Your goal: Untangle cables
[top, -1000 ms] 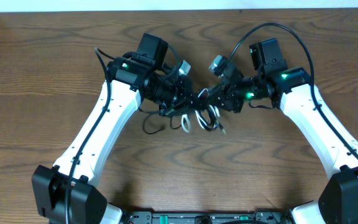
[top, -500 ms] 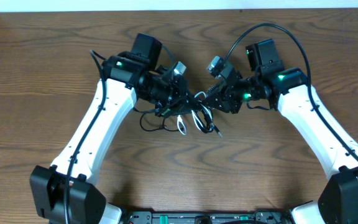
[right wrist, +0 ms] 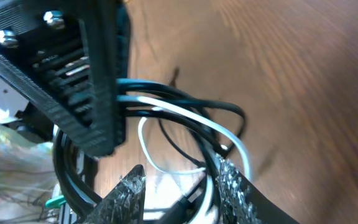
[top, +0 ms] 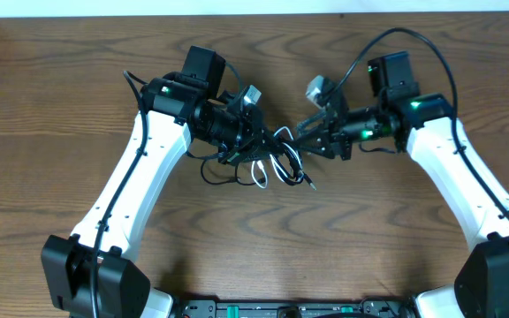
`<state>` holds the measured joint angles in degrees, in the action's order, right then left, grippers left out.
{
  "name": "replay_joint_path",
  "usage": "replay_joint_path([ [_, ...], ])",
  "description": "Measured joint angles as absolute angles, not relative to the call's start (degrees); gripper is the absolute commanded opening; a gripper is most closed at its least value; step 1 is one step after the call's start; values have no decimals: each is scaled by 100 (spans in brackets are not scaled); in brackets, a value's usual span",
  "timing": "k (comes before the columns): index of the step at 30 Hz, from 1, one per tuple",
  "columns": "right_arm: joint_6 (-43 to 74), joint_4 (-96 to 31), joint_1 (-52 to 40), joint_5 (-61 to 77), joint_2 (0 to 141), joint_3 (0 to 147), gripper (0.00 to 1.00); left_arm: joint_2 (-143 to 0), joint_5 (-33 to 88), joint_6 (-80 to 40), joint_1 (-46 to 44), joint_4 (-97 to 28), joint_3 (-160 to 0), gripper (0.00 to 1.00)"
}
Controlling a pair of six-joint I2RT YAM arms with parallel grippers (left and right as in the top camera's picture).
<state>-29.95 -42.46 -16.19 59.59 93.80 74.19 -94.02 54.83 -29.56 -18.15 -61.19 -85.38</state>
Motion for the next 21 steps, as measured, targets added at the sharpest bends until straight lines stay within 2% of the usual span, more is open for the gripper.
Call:
replay_joint_path([
  [9, -2856, -3439, -1750, 5830, 9515, 7258, 33, -9402, 5505, -2958, -1815, -6112, -8538, 7],
  [14, -2729, -3236, -1865, 5802, 9802, 7255, 31, -9402, 5520, -2958, -1815, -6114, -8538, 7],
  [16, -2722, -3236, -1927, 5800, 9806, 7255, 28, -9402, 5520, -2958, -1815, -6114, -8538, 7],
  [18, -2705, -3256, -2008, 5791, 9808, 7255, 20, -9402, 5520, -2958, -1815, -6112, -8538, 7],
  [21, -2545, -3275, -2080, 5588, 9821, 7255, 12, -9402, 5520, -2976, -1815, -6090, -8538, 7],
])
